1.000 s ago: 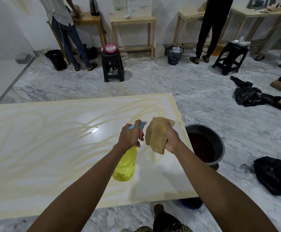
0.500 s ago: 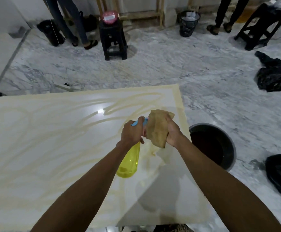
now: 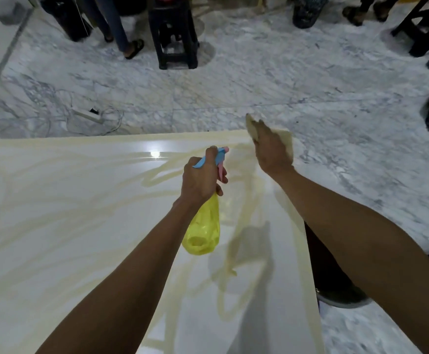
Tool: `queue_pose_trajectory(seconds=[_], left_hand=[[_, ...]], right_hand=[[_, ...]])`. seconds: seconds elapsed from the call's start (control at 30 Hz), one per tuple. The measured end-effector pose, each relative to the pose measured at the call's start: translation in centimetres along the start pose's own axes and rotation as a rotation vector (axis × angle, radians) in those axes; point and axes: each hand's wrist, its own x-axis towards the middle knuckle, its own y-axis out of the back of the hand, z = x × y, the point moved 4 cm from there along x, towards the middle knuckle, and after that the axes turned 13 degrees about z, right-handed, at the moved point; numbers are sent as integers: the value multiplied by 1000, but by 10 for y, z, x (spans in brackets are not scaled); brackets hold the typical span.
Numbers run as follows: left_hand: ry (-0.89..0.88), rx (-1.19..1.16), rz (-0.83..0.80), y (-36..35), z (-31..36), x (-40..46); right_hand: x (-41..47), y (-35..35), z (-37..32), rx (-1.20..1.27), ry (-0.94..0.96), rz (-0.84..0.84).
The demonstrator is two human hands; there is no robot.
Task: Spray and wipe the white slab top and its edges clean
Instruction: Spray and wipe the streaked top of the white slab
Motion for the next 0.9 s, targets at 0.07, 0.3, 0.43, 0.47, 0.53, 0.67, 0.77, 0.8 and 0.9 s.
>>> queue_pose_trajectory(seconds=[0.07, 0.3, 0.43, 0.47, 0.53, 0.67, 0.77, 0.8, 0.9], left_hand=[[21, -12, 14, -2, -6, 7], [48, -5, -1, 7, -36, 11], [52, 36, -19, 14, -50, 3], [57, 46, -20, 17, -54, 0], [60, 65, -20, 22, -60, -7], [78, 93, -29, 34, -70, -30], [84, 109, -44, 43, -78, -53], [80, 122, -53, 48, -82, -62], [53, 149, -74, 65, -98, -99]], right_hand=[[-13, -52, 7, -84, 113, -219], [-45, -94, 18, -178, 171, -188], [-69, -91, 21, -162, 210, -157], [-77, -89, 21, -145, 215, -158], [-95, -86, 22, -124, 228, -159], [-142, -77, 20, -90, 231, -127], [-184, -71, 15, -71, 218, -118], [-198, -67, 12, -71, 216, -123], [-250, -54, 4, -82, 193, -160]])
